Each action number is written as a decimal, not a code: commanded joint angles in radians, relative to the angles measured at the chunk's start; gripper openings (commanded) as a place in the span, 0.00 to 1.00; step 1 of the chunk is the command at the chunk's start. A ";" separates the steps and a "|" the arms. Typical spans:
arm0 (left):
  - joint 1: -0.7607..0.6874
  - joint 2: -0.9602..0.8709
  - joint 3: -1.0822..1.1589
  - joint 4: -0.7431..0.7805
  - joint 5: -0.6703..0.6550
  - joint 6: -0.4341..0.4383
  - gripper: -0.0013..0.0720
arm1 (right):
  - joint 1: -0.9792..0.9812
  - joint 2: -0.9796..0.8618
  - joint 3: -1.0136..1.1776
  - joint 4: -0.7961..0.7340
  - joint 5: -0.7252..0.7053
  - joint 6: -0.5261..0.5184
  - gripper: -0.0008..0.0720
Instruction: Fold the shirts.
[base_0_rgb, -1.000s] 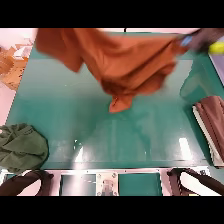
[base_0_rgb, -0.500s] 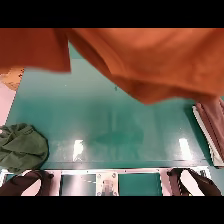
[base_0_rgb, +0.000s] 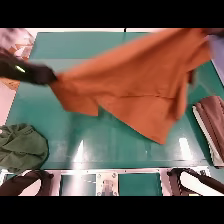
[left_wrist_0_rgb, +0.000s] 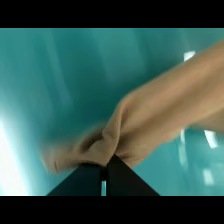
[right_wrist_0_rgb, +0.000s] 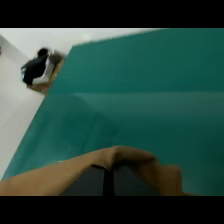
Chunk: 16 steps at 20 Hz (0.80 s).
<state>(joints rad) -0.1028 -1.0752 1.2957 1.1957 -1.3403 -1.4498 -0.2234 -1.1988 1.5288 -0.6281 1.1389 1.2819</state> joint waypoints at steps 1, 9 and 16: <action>0.001 -0.153 -0.278 -0.055 0.124 0.045 0.05 | 0.164 -0.266 -0.156 0.008 -0.094 -0.087 0.03; 0.001 -0.525 -0.076 -0.052 0.253 0.063 0.05 | 0.232 -0.637 -0.041 0.011 -0.130 -0.090 0.04; 0.001 -0.541 0.084 -0.048 0.174 0.072 0.05 | -0.067 -0.533 0.024 -0.053 0.254 0.027 0.34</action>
<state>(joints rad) -0.1024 -1.6058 1.3342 1.1469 -1.1210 -1.3853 -0.1825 -1.7702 1.5639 -0.6315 1.2137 1.2636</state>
